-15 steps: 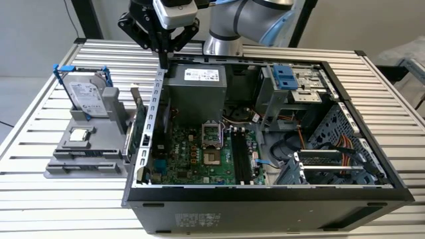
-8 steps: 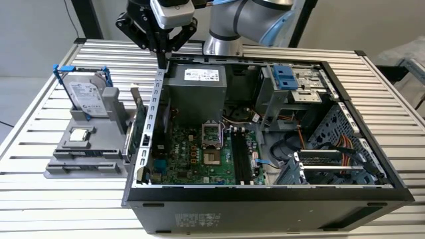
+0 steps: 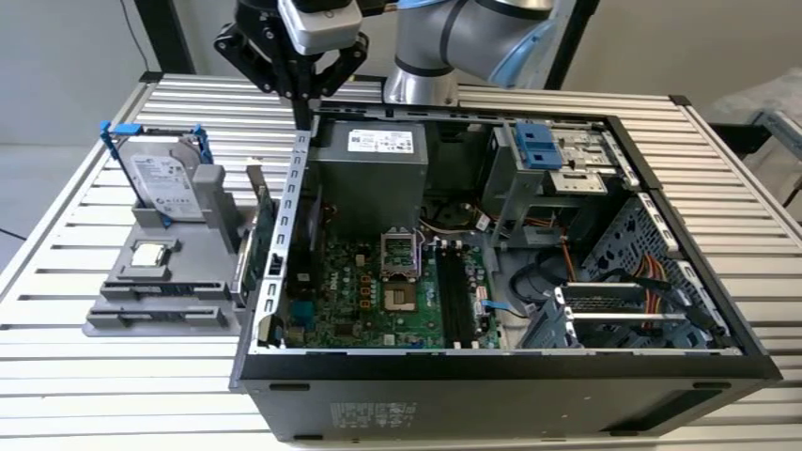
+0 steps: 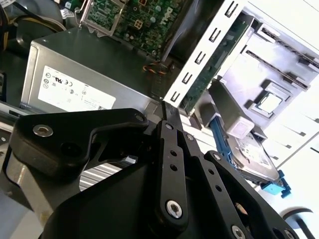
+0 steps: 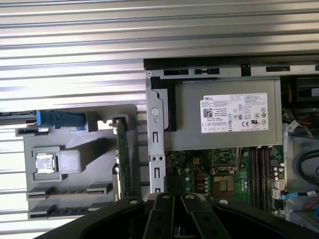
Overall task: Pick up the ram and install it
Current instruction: 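Reach for the ram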
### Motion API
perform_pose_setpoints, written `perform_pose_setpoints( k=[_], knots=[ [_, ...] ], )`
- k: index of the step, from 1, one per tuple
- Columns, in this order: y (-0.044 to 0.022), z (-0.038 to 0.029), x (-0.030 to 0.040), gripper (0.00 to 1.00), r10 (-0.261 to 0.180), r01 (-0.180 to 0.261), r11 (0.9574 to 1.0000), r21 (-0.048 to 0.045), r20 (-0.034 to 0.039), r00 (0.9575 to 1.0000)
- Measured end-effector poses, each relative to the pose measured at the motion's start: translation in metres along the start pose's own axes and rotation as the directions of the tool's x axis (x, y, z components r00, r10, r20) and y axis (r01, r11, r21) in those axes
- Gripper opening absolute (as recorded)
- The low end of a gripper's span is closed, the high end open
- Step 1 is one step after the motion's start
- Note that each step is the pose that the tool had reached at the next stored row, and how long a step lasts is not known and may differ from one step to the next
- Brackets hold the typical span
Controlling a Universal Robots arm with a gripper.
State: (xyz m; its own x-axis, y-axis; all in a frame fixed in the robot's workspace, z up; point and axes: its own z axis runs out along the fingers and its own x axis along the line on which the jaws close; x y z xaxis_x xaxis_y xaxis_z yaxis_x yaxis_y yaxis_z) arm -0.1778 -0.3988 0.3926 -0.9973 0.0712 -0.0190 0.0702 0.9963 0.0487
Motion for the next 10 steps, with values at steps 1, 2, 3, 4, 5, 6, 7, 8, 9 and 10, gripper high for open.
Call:
perform_pose_setpoints(
  k=[1,2,3,4,5,6,7,8,9,10],
  knots=[
    [0.0000,0.0000,0.0004,0.00,0.000,0.000,1.0000,0.0000,-0.0001,1.0000],
    [-0.0001,0.0000,0.0009,0.00,0.000,0.000,1.0000,0.0000,0.0000,1.0000],
    [-0.0001,0.0000,0.0013,0.00,0.000,0.000,1.0000,0.0000,0.0000,1.0000],
    [-0.0001,0.0000,0.0017,0.00,0.000,0.000,1.0000,0.0000,0.0000,1.0000],
    [-0.0002,-0.0001,0.0023,0.00,0.000,0.000,1.0000,0.0000,-0.0001,1.0000],
    [-0.0002,-0.0001,0.0028,0.00,0.000,0.000,1.0000,0.0000,-0.0001,1.0000],
    [-0.0002,-0.0001,0.0033,0.00,0.000,0.000,1.0000,0.0000,0.0000,1.0000],
    [-0.0002,-0.0001,0.0035,0.00,0.000,0.000,1.0000,0.0000,0.0000,1.0000],
    [-0.0003,-0.0001,0.0038,0.00,0.000,0.000,1.0000,0.0000,0.0000,1.0000],
    [-0.0003,-0.0001,0.0045,0.00,0.000,0.000,1.0000,0.0000,-0.0001,1.0000]
  ],
)
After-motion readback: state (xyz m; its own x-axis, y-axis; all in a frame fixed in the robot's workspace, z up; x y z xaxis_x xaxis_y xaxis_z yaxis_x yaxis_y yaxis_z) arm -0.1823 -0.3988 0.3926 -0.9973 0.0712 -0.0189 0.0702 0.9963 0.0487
